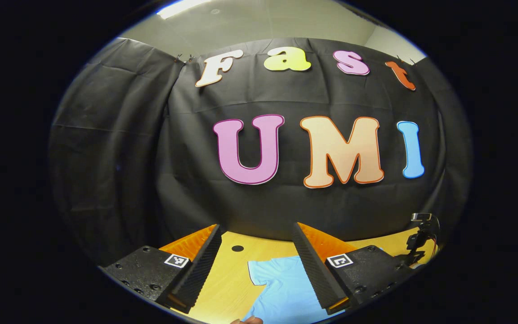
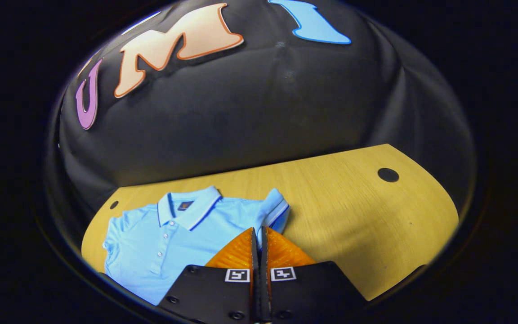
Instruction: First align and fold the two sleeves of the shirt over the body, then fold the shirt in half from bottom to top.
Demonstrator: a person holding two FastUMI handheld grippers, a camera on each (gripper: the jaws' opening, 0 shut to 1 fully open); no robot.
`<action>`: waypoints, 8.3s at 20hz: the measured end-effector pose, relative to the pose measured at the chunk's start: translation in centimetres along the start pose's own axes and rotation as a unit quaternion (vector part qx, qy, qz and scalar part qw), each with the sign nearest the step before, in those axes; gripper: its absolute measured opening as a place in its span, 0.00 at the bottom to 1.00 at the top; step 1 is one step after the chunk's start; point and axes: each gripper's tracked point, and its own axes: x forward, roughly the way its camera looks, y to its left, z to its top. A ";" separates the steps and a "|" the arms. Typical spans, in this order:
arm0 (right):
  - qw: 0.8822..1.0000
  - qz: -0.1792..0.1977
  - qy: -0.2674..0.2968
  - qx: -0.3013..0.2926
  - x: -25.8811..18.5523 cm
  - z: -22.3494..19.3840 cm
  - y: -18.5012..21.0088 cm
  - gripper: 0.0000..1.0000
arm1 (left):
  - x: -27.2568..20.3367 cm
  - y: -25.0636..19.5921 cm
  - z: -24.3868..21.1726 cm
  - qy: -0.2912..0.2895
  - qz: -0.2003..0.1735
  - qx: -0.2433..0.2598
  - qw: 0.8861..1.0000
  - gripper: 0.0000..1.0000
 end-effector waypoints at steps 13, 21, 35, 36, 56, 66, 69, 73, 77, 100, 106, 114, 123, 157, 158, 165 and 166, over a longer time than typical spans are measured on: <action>0.997 0.063 0.034 0.022 0.7 -3.7 9.0 0.02 | 0.6 2.5 -3.3 0.039 -0.014 -0.005 0.999 0.95; 0.995 0.078 -0.045 -0.037 -7.0 0.8 9.8 0.98 | 5.2 0.5 -9.6 0.102 -0.072 -0.077 0.989 0.95; 0.995 -0.030 -0.081 -0.041 -22.7 0.0 3.6 0.98 | 16.6 -1.5 -23.7 0.220 -0.092 -0.084 0.968 0.95; 0.996 -0.034 -0.078 -0.037 -23.5 -0.4 3.5 0.98 | 17.3 -1.4 -24.7 0.226 -0.089 -0.086 0.966 0.96; 0.998 -0.028 -0.041 -0.038 -28.2 -1.9 4.7 0.93 | 20.7 -1.4 -35.5 0.312 -0.063 -0.040 0.947 0.45; 0.998 -0.018 -0.039 -0.048 -29.1 -1.2 2.9 0.92 | 20.0 -5.8 -33.7 0.312 -0.074 -0.015 0.947 0.00; 0.998 -0.015 -0.040 -0.051 -29.4 -1.0 2.0 0.93 | 19.7 -9.0 -31.8 0.297 -0.099 -0.009 0.950 0.00; 0.998 -0.008 -0.038 -0.045 -29.2 -1.0 0.8 0.98 | 18.7 -13.8 -30.7 0.288 -0.134 0.001 0.948 0.00; 0.999 0.001 -0.030 -0.039 -28.3 -1.4 -0.2 0.98 | 17.4 -17.3 -31.1 0.297 -0.148 -0.002 0.943 0.00; 0.992 0.075 -0.082 -0.064 -27.9 -1.7 -0.8 0.98 | 0.7 -9.7 -20.2 0.174 -0.149 0.034 0.973 0.94; 0.991 0.053 -0.088 -0.081 -31.7 -4.9 0.1 0.98 | -6.1 -3.8 -21.7 0.196 -0.151 0.043 0.968 0.93; 0.994 0.027 -0.041 -0.102 -35.9 -12.8 -0.2 0.98 | -14.4 0.8 -26.4 0.251 -0.170 0.074 0.950 0.94; 0.993 -0.014 0.014 -0.114 -38.4 -20.6 -2.8 0.98 | -19.9 4.2 -32.4 0.305 -0.157 0.082 0.936 0.94; 0.993 0.008 0.063 -0.099 -36.3 -21.1 0.0 0.02 | -19.4 -0.6 -31.3 0.287 -0.213 0.058 0.932 0.00; 0.994 0.011 0.053 -0.099 -35.9 -19.9 0.4 0.02 | -18.7 -0.7 -30.7 0.280 -0.214 0.058 0.934 0.00; 0.997 0.036 0.015 -0.073 -32.0 -12.1 2.0 0.03 | -12.2 -2.1 -26.5 0.254 -0.192 0.054 0.946 0.00; 0.996 0.038 0.010 -0.074 -31.3 -11.1 2.0 0.02 | -11.3 -2.5 -26.1 0.253 -0.190 0.049 0.947 0.00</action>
